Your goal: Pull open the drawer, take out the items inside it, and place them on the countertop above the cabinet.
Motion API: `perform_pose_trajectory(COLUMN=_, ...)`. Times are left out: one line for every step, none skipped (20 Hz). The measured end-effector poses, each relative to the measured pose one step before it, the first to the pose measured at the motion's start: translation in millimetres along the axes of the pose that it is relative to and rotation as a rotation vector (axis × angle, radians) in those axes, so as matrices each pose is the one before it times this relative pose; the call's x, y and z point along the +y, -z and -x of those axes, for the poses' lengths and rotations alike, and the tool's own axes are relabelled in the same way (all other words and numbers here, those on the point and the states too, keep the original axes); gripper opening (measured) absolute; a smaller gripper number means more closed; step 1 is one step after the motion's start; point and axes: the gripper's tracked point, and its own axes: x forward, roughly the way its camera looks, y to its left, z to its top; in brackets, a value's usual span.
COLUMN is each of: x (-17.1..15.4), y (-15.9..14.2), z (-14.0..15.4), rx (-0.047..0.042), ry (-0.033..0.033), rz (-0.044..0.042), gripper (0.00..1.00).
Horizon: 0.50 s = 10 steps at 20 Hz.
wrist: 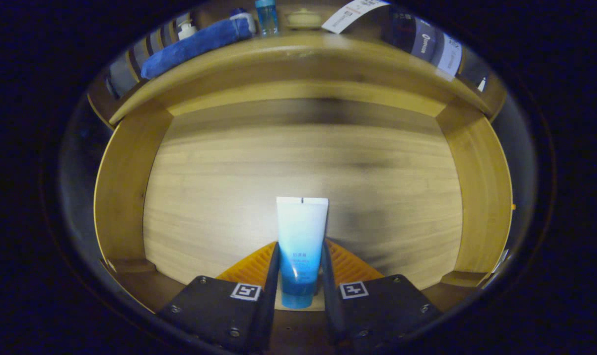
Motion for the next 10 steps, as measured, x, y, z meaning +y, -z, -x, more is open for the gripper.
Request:
perform_pose_trajectory(x=-2.54, y=-10.65, z=6.74, rx=-0.05854, ry=-0.00159, rz=-0.00496, gripper=0.44)
perform_pose_trajectory(x=-3.54, y=-5.35, z=8.84, rx=-0.03055, ry=-0.00834, rz=-0.01038, gripper=0.43)
perform_pose_trajectory(x=0.66, y=-2.84, z=5.12, rx=-0.03265, ry=-0.02043, rz=-0.01387, gripper=0.43)
perform_pose_trajectory(x=-0.42, y=-6.31, z=7.46, rx=-0.03464, ry=-0.02065, rz=-0.01240, gripper=0.43)
perform_pose_trajectory(x=0.00, y=-5.83, z=8.88, rx=-0.04011, ry=-0.01067, rz=-0.00222, gripper=0.43)
perform_pose_trajectory(x=-0.51, y=-8.72, z=8.52, rx=-0.04861, ry=-0.00915, rz=0.00186, gripper=0.43)
perform_pose_trajectory(x=0.20, y=-8.11, z=9.50, rx=-0.05195, ry=-0.00962, rz=0.00258, gripper=0.43)
perform_pose_trajectory(x=-1.49, y=-9.66, z=12.93, rx=-0.06130, ry=-0.00241, rz=-0.00247, gripper=0.43)
perform_pose_trajectory(x=-0.62, y=-12.20, z=10.89, rx=-0.06843, ry=-0.00663, rz=-0.00806, gripper=0.43)
perform_pose_trajectory(x=2.29, y=-14.82, z=10.69, rx=-0.07106, ry=-0.01565, rz=0.01068, gripper=0.43)
